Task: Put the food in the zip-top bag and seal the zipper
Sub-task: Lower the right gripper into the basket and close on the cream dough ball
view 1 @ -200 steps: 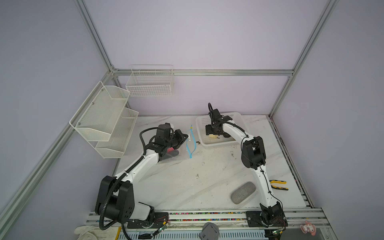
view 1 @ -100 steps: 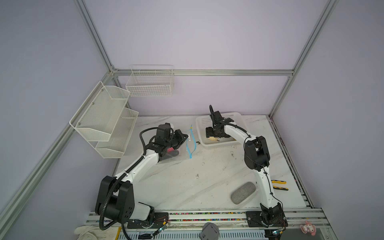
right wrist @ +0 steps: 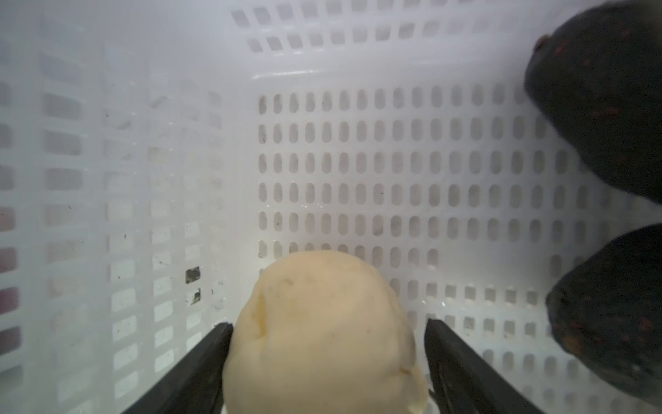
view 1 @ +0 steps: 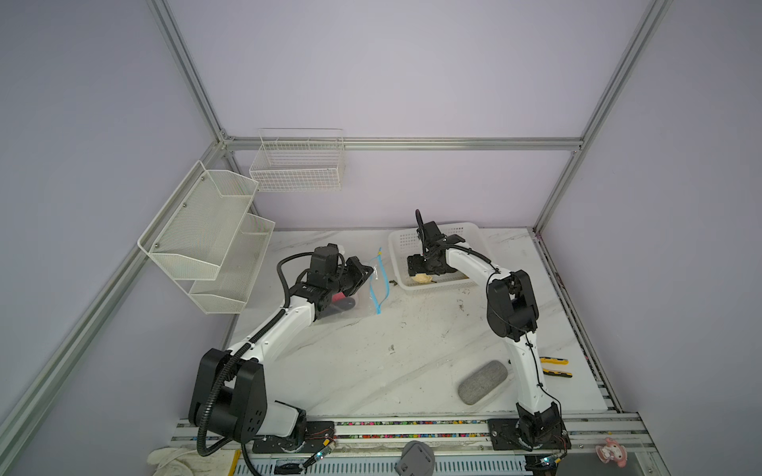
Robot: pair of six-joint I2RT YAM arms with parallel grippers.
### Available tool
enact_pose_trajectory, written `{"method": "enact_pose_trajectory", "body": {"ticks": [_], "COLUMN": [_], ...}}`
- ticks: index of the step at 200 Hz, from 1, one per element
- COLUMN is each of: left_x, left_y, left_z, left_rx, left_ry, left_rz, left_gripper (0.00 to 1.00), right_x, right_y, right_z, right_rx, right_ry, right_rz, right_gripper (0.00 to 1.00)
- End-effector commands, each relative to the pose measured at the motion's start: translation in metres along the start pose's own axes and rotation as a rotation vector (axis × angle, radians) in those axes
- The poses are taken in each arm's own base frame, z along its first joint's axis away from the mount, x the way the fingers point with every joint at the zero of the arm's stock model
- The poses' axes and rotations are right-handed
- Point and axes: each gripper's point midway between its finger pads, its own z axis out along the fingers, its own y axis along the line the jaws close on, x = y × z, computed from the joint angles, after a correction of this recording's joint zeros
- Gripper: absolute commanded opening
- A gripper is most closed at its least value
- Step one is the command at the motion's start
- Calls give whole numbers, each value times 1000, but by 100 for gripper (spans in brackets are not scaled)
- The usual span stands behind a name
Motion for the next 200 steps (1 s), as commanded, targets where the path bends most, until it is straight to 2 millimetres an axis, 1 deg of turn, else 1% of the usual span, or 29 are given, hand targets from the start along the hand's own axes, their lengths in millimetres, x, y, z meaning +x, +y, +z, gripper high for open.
{"method": "enact_pose_trajectory", "body": {"ticks": [1, 11, 31, 63, 83, 99, 121, 149, 159, 179, 200], "left_x": [-7, -7, -6, -5, -5, -6, -7, -6, -7, -7, -7], "left_y": [-14, -13, -11, -14, -14, -15, -14, -16, -16, -17, -17], "left_z": [-9, -10, -9, -8, -10, -12, -12, -11, -10, -10, -9], "left_rx": [34, 33, 34, 44, 38, 36, 32, 35, 35, 36, 36], "left_ry": [-25, -27, -25, -16, -16, -21, -25, -17, -17, -17, -15], "left_rz": [39, 39, 34, 36, 42, 45, 44, 44, 44, 45, 45], "left_gripper": [0, 0, 0, 0, 0, 0, 0, 0, 0, 0, 0], "right_x": [4, 4, 1, 2, 6, 8, 5, 5, 6, 2, -5], "right_y": [-9, -6, 10, 19, 19, 13, 13, 15, 15, 16, 17], "right_z": [-3, -4, -6, -5, 2, 6, 1, -3, -3, -7, -14], "right_rx": [72, 52, -40, -97, -98, -70, -65, -79, -80, -82, -79], "right_ry": [26, 24, -12, -29, -30, -21, -34, -30, -23, -28, -44], "right_rz": [-125, -185, -293, -479, -497, -520, -534, -516, -514, -501, -469], "right_gripper": [93, 97, 97, 91, 90, 90, 89, 82, 78, 72, 69]}}
